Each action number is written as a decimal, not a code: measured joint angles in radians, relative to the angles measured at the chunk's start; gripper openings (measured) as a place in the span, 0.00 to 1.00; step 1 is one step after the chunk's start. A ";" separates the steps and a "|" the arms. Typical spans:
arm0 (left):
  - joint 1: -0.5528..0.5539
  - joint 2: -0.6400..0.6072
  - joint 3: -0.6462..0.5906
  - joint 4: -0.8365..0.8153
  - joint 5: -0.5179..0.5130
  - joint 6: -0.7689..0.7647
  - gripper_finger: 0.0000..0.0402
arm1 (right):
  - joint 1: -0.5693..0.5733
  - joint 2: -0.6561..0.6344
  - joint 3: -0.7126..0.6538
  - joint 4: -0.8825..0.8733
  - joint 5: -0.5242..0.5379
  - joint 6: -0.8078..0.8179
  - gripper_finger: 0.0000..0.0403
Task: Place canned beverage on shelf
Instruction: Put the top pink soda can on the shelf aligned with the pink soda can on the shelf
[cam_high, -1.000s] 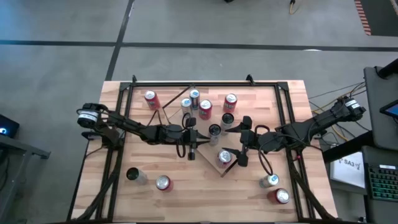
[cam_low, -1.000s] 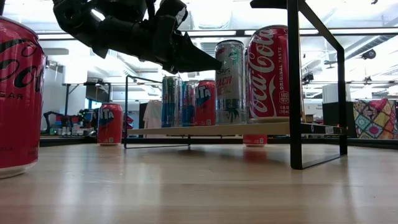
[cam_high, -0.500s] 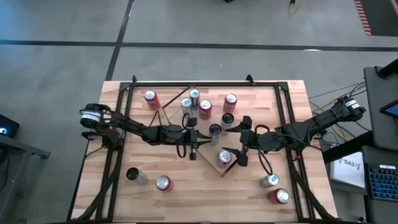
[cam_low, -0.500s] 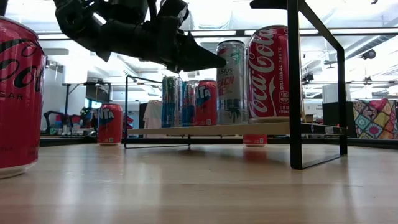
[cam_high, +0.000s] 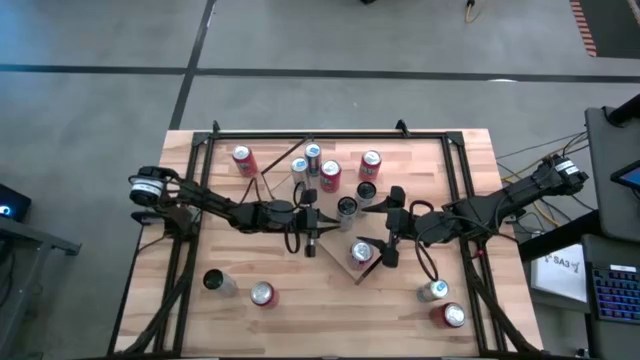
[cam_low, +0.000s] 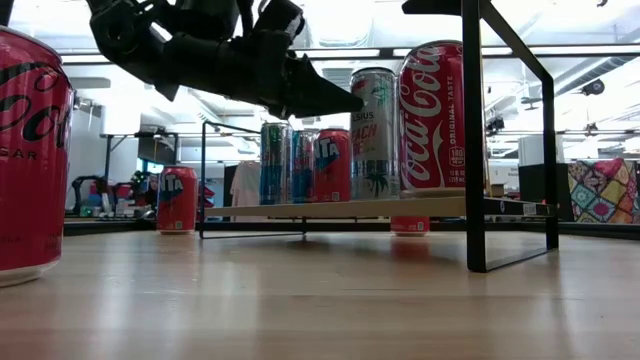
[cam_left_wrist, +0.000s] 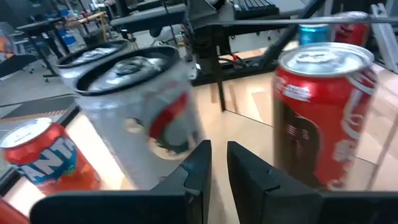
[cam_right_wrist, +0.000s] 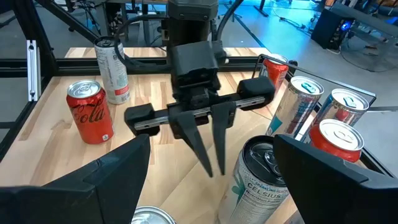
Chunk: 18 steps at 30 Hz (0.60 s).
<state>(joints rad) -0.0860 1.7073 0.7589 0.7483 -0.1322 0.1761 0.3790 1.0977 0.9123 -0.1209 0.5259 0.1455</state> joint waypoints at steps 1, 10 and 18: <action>-0.003 -0.003 0.000 -0.005 0.000 -0.001 0.09 | 0.000 0.000 0.000 0.000 0.000 -0.001 0.81; -0.032 -0.079 0.000 -0.138 -0.135 0.007 0.09 | 0.000 0.000 0.000 0.000 0.000 -0.005 0.81; -0.028 -0.106 0.000 -0.191 -0.230 0.061 0.09 | 0.000 0.000 0.000 0.000 0.000 -0.007 0.81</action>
<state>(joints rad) -0.1143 1.6016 0.7589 0.5570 -0.3619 0.2374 0.3790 1.0977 0.9123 -0.1209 0.5260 0.1387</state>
